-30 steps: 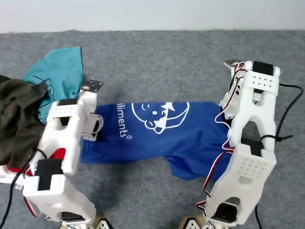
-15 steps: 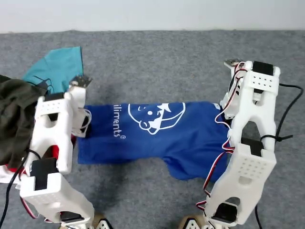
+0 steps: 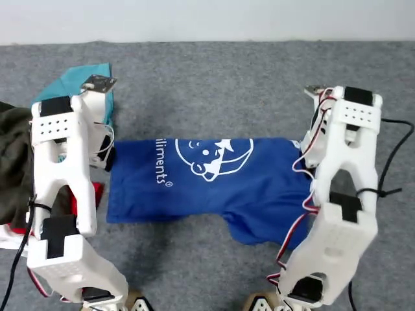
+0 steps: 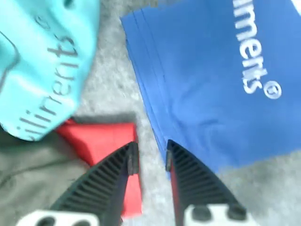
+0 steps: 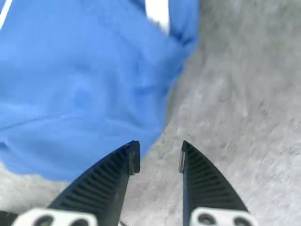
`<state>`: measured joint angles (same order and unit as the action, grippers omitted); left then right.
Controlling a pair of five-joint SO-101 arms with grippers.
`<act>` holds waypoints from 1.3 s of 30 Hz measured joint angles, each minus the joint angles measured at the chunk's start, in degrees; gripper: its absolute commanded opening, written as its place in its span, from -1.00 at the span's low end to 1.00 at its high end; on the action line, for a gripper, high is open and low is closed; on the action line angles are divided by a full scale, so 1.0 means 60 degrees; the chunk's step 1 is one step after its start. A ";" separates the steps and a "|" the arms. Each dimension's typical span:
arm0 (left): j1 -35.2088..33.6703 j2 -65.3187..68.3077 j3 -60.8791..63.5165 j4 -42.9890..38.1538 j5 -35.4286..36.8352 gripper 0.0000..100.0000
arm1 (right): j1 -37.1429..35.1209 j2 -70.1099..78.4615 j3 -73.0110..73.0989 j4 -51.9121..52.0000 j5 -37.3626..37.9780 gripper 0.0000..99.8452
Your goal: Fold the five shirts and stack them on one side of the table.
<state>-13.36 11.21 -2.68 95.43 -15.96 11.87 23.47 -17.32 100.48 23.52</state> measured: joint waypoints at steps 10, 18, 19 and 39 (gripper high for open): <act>0.3619 0.0103 0.0469 0.0059 0.0322 -0.78 | 0.0000 -0.4205 0.4073 -0.0059 0.1011 -0.70; 0.3810 0.0103 0.2535 -0.2212 0.0396 -0.78 | 0.0000 -0.7692 0.9026 -0.2945 0.2593 -0.70; 0.3692 0.0103 0.2711 -0.2359 0.0410 -0.78 | 0.0000 -0.7971 0.9612 -0.3326 0.2740 -0.70; 0.2374 0.0103 0.2989 -0.2901 0.0425 -0.78 | -0.1978 -1.0667 1.2527 -0.3824 0.5407 -0.70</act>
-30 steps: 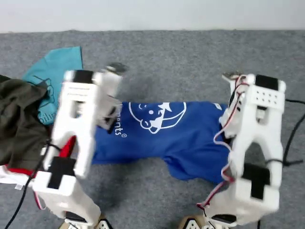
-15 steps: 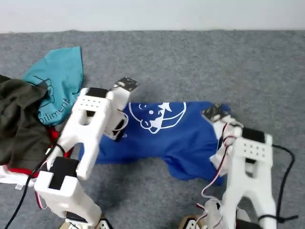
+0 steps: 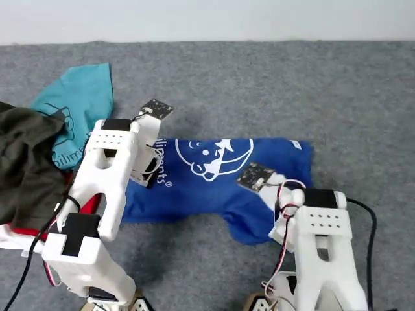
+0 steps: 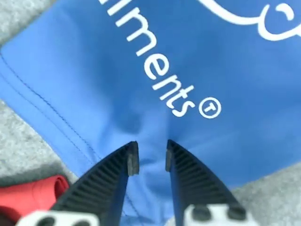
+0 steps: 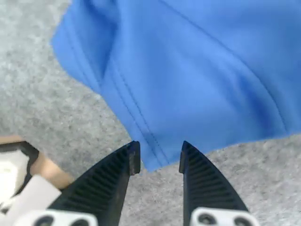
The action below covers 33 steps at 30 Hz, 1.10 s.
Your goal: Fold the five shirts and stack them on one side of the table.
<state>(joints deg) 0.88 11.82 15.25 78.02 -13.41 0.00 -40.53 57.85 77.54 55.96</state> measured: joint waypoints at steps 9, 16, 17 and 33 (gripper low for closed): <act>0.0015 0.0000 0.0000 0.0073 0.0000 -0.78 | -0.0044 -0.0220 0.1480 -0.1260 0.1319 -0.70; 0.0015 0.0000 0.0000 0.0322 0.0000 -0.78 | -0.0073 -0.0249 0.2623 -0.2520 0.1363 -0.87; 0.0015 0.0000 0.0000 0.0322 0.0000 -0.78 | -0.0044 -0.0264 0.2696 -0.2681 0.1363 -0.93; 0.0029 0.0000 0.0000 0.0366 0.0000 -0.78 | -0.0718 -0.0322 0.1011 -0.0938 0.1392 -0.96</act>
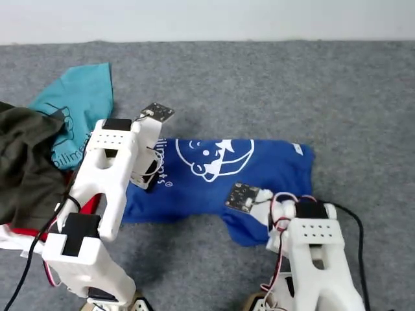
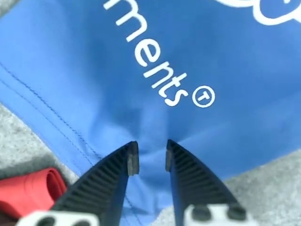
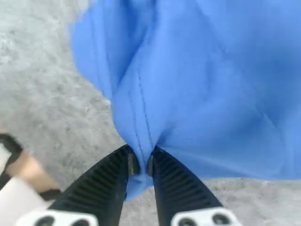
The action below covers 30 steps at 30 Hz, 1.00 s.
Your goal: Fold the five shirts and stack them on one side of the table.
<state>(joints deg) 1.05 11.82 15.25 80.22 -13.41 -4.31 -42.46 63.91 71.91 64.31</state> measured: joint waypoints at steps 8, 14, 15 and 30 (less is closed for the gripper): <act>0.0000 0.0000 0.0000 0.0000 0.0000 -0.78 | -0.0835 0.0015 -0.1319 0.0103 0.0000 -0.96; -0.0029 0.0000 0.0000 0.0000 0.0000 -0.78 | -0.0821 0.0015 -0.1319 -0.1275 -0.0615 -0.96; -0.0015 0.0000 0.0000 0.0000 0.0000 -0.78 | -0.0821 0.0015 -0.1319 -0.1553 -0.0835 -0.96; -0.0015 0.0000 0.0029 0.0000 0.0000 -0.78 | -0.0835 0.2623 -0.1890 -0.4571 -0.2388 -0.93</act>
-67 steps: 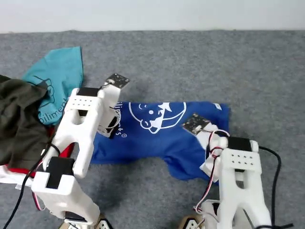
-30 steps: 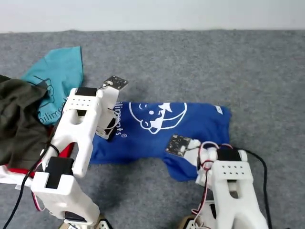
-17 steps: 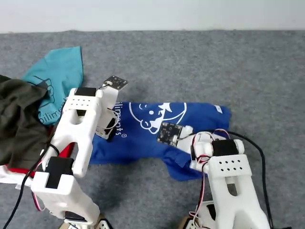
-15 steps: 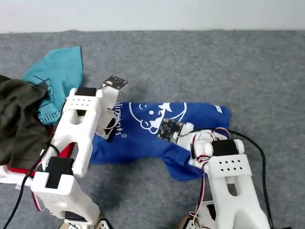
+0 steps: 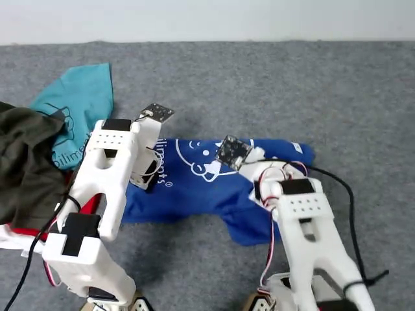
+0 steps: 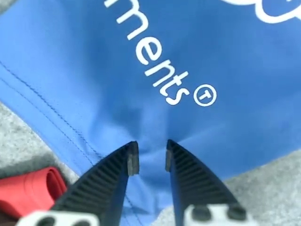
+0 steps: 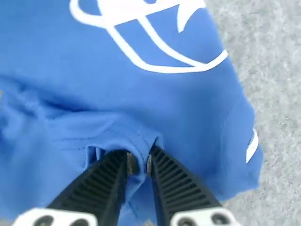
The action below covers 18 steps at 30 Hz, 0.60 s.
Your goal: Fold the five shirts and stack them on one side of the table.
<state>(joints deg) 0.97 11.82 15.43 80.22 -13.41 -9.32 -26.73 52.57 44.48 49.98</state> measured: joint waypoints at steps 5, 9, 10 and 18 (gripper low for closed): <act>0.0000 0.0000 0.0000 0.0000 0.0000 -0.78 | 0.0000 0.1245 -0.1143 -0.0029 -0.0132 -0.63; 0.0000 0.0000 0.0000 0.0000 0.0000 -0.78 | 0.0000 0.2081 -0.2168 0.0498 -0.0132 -0.62; 0.0000 0.0000 0.0000 0.0000 0.0000 -0.78 | 0.0015 0.2286 -0.2359 0.0557 -0.0161 -0.61; 0.0000 0.0000 0.0000 0.0000 0.0000 -0.78 | 0.0498 0.4103 -0.3941 0.0557 -0.0366 -0.62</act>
<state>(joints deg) 0.97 11.82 15.43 80.22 -13.41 -6.33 -2.11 28.92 47.82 47.78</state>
